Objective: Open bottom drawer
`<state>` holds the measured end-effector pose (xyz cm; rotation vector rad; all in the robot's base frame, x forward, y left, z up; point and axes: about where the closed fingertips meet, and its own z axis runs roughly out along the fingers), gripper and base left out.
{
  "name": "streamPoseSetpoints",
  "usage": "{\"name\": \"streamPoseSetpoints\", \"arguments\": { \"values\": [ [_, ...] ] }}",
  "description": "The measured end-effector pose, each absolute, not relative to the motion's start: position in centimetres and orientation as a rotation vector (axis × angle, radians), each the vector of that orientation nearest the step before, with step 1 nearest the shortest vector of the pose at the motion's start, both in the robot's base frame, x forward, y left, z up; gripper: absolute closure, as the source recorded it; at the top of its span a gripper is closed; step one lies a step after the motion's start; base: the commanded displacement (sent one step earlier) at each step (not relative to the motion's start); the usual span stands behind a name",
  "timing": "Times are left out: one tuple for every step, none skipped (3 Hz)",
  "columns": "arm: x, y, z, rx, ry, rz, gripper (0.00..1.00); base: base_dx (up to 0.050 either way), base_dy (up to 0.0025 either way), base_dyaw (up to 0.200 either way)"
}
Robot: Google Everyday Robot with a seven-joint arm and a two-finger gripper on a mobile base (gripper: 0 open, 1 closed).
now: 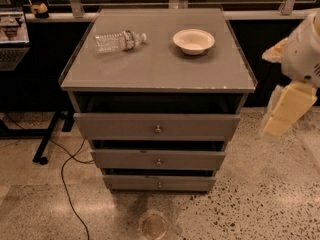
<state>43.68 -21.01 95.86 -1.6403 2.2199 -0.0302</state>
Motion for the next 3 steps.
{"name": "streamPoseSetpoints", "arguments": {
  "values": [
    [41.9, -19.5, 90.1, -1.449, 2.249, 0.188, 0.0, 0.0, 0.0, 0.0],
    [41.7, -17.2, 84.8, -1.307, 2.21, 0.362, 0.0, 0.0, 0.0, 0.0],
    [43.8, -15.4, 81.8, -1.22, 2.125, 0.444, 0.0, 0.0, 0.0, 0.0]
  ]
}}
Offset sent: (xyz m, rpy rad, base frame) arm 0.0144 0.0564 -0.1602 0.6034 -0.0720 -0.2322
